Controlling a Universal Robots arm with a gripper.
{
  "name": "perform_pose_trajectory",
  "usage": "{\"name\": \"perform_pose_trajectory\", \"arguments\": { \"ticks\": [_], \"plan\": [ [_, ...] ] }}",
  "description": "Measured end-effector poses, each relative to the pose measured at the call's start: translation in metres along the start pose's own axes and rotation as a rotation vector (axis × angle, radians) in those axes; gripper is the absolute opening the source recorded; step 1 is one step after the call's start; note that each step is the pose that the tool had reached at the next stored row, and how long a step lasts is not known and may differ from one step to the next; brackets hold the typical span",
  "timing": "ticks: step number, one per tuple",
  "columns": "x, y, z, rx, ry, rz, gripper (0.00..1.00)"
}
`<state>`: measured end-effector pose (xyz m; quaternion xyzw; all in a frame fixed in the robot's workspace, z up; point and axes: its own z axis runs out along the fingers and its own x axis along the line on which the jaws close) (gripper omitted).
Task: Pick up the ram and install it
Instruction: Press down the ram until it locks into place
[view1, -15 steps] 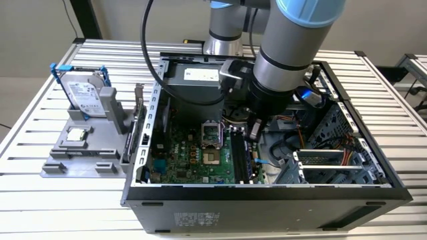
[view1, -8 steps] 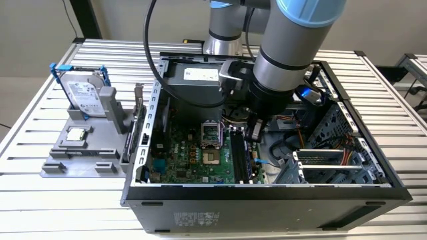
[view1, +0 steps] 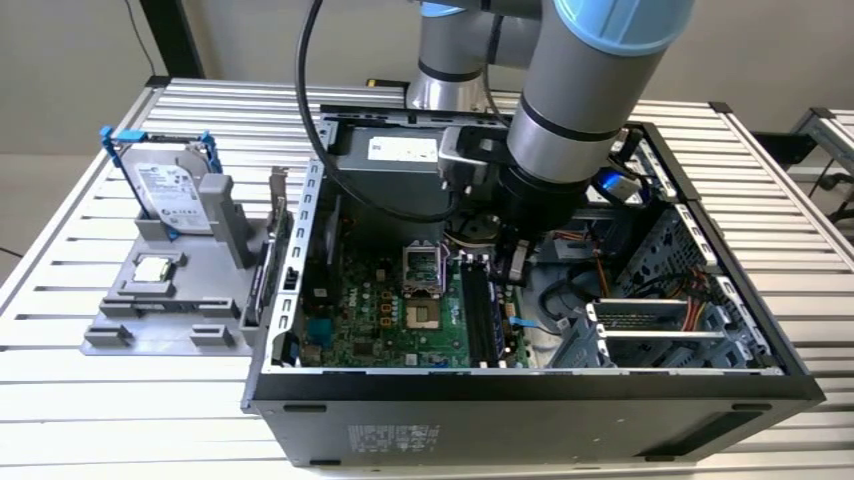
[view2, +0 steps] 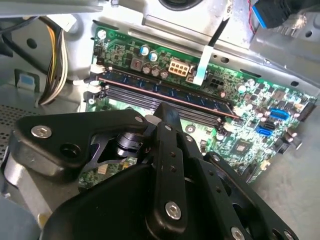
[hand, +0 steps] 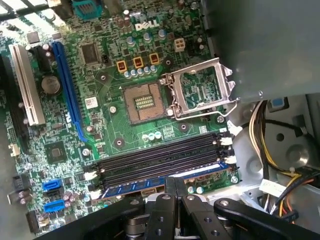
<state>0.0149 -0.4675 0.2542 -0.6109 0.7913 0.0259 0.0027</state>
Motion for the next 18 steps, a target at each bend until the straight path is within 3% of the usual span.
{"name": "perform_pose_trajectory", "arguments": {
  "ticks": [12, 18],
  "plan": [
    [-0.0001, -0.0004, 0.0, -0.0057, -0.0071, -0.114, 0.0],
    [-0.0002, -0.0007, -0.0001, -0.0074, -0.0073, -0.155, 0.0]
  ]
}}
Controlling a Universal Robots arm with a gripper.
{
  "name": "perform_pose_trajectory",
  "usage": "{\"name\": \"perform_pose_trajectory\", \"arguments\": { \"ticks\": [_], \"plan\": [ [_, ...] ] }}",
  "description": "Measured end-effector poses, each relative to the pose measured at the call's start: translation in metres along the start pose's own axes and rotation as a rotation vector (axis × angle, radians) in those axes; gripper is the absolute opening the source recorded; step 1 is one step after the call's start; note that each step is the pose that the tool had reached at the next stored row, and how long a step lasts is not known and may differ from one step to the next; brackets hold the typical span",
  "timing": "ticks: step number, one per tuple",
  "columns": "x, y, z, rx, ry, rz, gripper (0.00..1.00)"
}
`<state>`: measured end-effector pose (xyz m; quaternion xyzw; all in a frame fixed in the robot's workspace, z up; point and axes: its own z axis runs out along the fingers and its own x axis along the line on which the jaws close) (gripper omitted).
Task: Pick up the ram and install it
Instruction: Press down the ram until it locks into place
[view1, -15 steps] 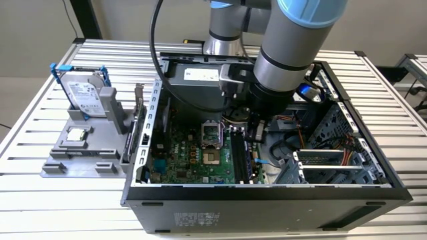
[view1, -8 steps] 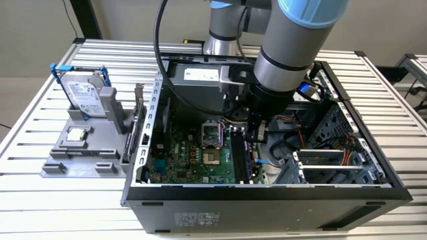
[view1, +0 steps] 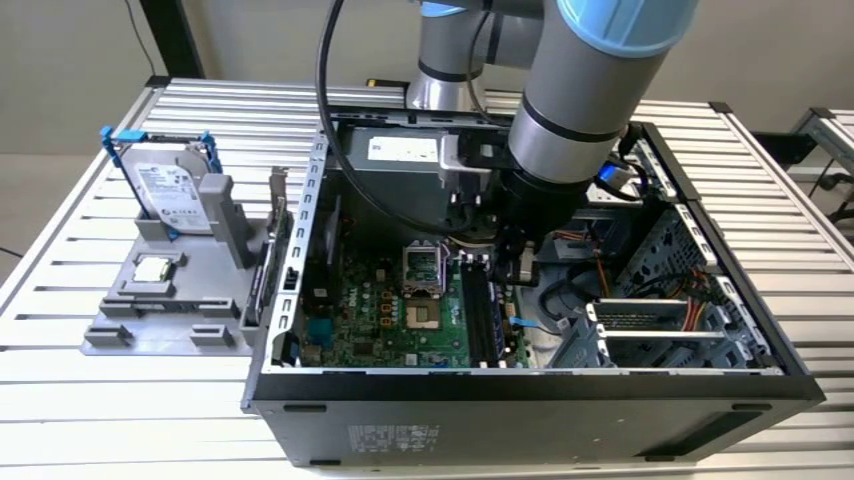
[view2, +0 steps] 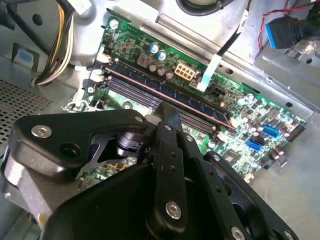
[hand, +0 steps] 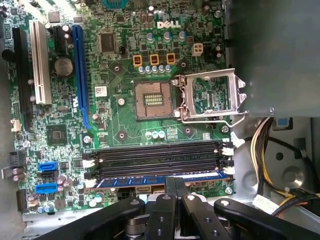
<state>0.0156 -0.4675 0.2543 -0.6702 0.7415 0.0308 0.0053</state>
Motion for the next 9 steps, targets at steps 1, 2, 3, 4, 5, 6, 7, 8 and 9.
{"name": "perform_pose_trajectory", "arguments": {
  "ticks": [1, 2, 3, 4, 5, 6, 7, 8, 9],
  "plan": [
    [0.0, 0.0, 0.0, -0.0001, 0.0001, -0.001, 0.0],
    [0.0, 0.0, 0.0, -0.0001, 0.0001, -0.002, 0.0],
    [0.0, 0.0, 0.0, -0.0001, 0.0001, -0.002, 0.0],
    [0.0, 0.0, 0.0, -0.0001, 0.0001, -0.002, 0.0],
    [-0.0001, -0.0003, 0.0, -0.0001, 0.0001, -0.002, 0.0],
    [-0.0002, -0.0014, 0.0, -0.0003, 0.0001, -0.002, 0.0],
    [-0.0004, -0.0026, 0.0, -0.0004, 0.0001, -0.003, 0.0],
    [-0.0004, -0.0033, 0.0, -0.0003, 0.0001, -0.005, 0.0],
    [-0.0005, -0.0035, 0.0, -0.0004, 0.0003, -0.008, 0.0]
  ]
}}
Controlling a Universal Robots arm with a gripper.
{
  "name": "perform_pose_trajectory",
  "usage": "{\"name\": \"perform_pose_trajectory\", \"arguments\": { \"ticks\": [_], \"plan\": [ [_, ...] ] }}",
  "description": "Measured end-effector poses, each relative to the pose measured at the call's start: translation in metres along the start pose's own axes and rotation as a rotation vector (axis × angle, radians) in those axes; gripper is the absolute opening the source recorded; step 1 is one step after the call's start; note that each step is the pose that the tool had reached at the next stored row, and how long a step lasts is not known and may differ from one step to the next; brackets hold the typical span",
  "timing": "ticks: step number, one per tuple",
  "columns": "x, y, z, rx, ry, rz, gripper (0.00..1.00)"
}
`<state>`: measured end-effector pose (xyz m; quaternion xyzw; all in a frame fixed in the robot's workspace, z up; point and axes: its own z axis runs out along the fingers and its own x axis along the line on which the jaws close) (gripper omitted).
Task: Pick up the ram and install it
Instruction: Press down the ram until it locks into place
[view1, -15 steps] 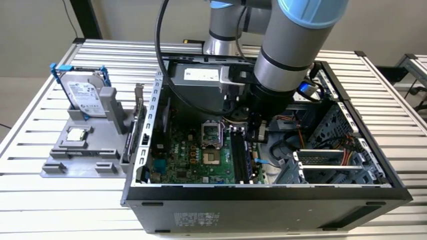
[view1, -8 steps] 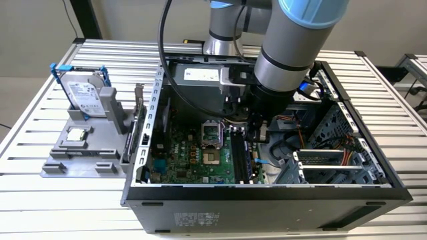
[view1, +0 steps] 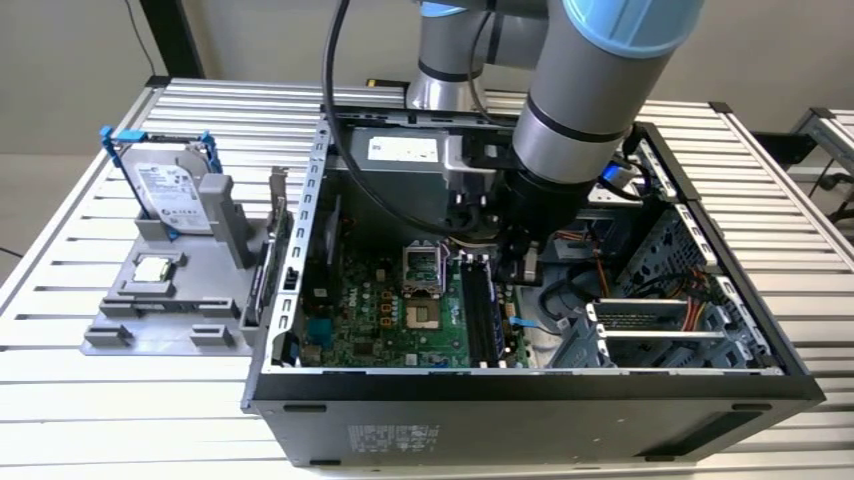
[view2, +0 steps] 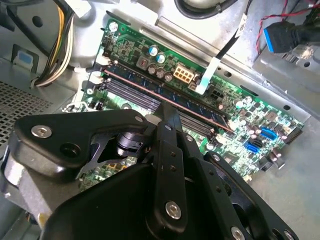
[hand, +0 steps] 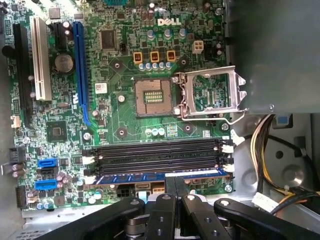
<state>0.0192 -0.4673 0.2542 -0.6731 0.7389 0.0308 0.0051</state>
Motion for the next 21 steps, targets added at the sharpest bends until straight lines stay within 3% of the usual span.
{"name": "perform_pose_trajectory", "arguments": {
  "ticks": [4, 11, 21],
  "plan": [
    [-0.0004, -0.0001, 0.0016, 0.0006, 0.0008, -0.027, 0.0],
    [-0.0002, -0.0003, 0.0088, 0.0007, -0.0005, -0.027, 0.0],
    [0.0013, -0.0011, 0.0106, -0.0001, 0.0003, -0.027, 0.0]
  ]
}}
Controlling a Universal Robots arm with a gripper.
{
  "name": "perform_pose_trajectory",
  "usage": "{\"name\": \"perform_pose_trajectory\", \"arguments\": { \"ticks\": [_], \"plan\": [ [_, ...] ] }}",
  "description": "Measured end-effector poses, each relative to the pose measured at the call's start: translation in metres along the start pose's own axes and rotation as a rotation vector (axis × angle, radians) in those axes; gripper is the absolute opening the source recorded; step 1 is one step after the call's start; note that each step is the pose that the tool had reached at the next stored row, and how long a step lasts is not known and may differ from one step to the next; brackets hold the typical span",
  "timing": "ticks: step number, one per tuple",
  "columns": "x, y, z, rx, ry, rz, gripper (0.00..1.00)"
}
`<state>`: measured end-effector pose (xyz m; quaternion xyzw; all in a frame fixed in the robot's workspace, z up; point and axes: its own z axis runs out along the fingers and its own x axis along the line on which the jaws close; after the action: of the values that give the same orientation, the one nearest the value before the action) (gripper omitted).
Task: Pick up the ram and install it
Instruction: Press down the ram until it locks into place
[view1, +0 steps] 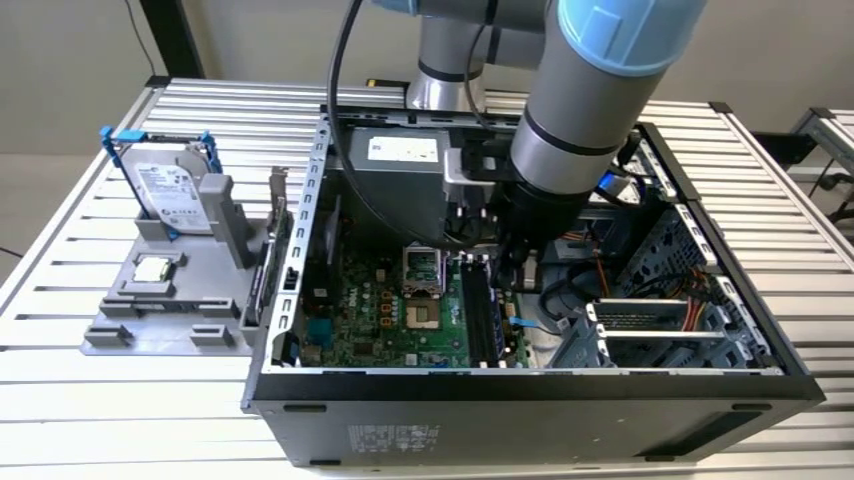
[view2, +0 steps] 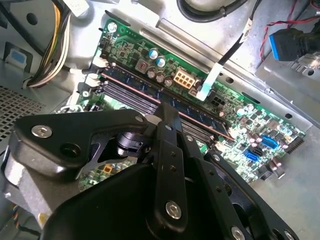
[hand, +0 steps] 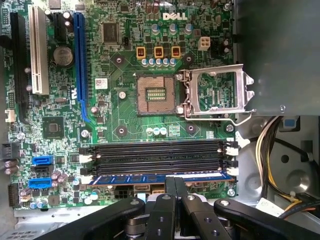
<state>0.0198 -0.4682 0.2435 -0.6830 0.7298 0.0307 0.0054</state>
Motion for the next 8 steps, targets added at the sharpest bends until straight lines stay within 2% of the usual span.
{"name": "perform_pose_trajectory", "arguments": {
  "ticks": [3, 8],
  "plan": [
    [0.0023, -0.0003, 0.001, -0.0001, 0.0002, 0.0, 0.0],
    [0.0035, -0.0007, 0.0077, -0.0002, 0.0006, 0.0, 0.0]
  ]
}}
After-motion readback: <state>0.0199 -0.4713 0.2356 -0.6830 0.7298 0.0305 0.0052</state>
